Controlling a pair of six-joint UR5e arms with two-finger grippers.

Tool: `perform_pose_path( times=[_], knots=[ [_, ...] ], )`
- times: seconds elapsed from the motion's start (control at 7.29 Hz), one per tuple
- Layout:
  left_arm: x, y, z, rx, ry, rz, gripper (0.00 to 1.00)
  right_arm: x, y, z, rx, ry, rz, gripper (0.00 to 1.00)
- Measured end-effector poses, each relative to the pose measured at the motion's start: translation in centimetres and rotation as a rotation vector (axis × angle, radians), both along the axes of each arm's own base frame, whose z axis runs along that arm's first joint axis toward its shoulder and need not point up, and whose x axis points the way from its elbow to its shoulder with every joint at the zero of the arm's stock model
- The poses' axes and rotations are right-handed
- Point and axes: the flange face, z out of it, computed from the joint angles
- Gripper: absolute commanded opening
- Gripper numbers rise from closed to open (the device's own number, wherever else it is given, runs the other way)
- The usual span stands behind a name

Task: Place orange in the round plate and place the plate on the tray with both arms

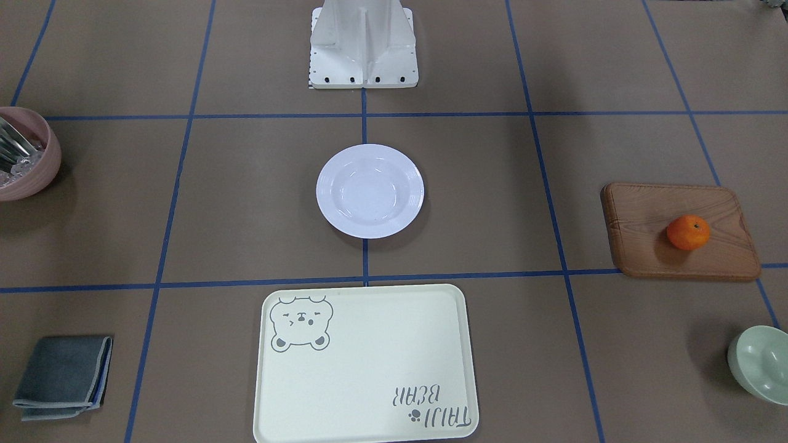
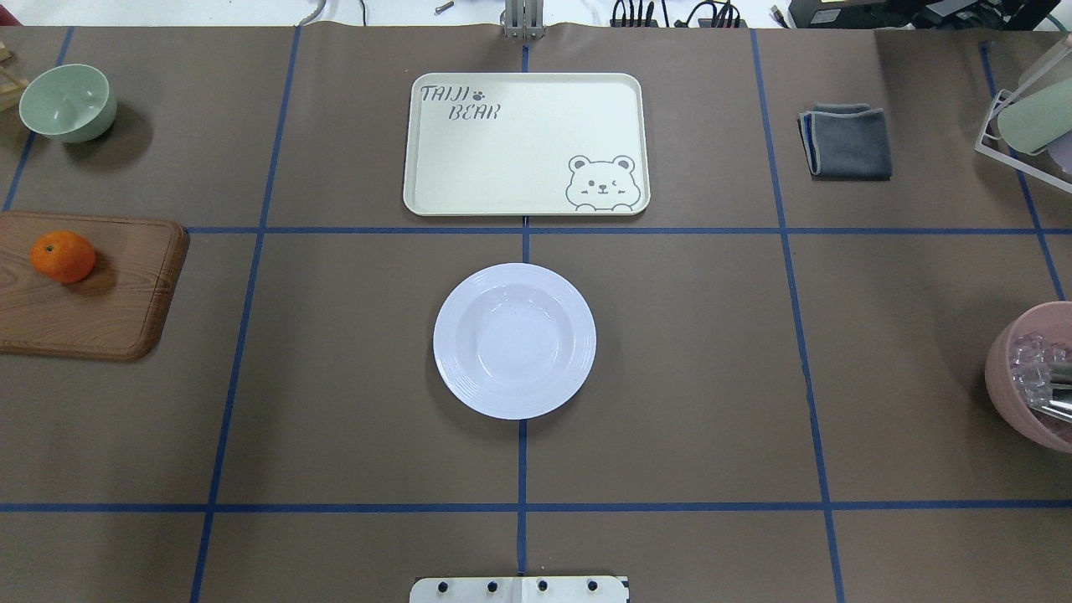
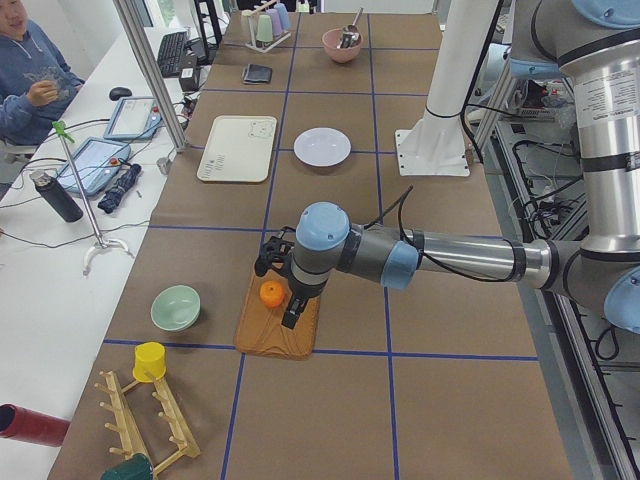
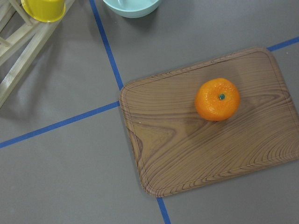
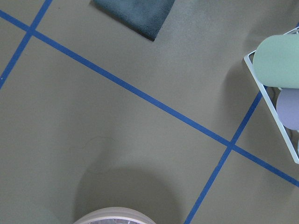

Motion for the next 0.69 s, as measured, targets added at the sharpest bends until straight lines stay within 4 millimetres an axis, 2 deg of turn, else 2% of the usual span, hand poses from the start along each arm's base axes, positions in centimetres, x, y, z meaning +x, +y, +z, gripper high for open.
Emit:
perform_pose_path(
  times=[0.69],
  knots=[
    [-0.06, 1.06, 0.6, -0.009, 0.004, 0.002, 0.98, 0.05, 0.08, -0.37, 0.003, -0.01, 0.003, 1.0]
  ],
)
